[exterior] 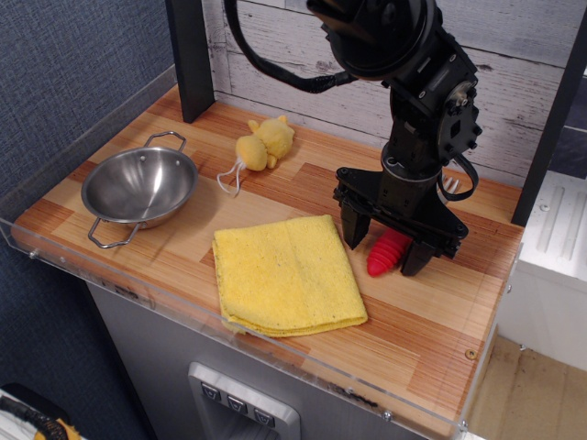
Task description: Move the fork to the top right above the cloth.
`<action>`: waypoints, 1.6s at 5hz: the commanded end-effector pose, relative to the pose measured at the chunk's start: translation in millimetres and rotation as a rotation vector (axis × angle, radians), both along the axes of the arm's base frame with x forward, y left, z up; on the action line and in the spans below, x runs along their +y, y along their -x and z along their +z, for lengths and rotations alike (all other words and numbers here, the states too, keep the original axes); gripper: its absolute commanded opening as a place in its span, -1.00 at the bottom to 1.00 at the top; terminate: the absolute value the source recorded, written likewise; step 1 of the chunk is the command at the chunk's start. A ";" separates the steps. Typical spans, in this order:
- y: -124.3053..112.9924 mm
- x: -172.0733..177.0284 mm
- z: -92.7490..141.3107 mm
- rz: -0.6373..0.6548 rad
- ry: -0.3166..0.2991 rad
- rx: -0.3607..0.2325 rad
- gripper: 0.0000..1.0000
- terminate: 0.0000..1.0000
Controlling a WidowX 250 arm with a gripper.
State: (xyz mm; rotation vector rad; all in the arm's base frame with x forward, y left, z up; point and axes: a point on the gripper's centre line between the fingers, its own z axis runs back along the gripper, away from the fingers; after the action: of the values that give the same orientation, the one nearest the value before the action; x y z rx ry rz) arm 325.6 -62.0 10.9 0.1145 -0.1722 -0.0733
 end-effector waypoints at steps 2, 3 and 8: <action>2.7 -2.1 73.9 0.007 0.088 -0.199 1.00 -1.00; 7.8 1.5 108.1 0.023 0.087 -0.243 1.00 -1.00; 39.8 17.1 152.9 0.080 0.013 -0.317 1.00 -1.00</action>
State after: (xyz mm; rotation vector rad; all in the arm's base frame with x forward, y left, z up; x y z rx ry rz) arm 292.6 -44.0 157.2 0.1247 -0.4557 0.0260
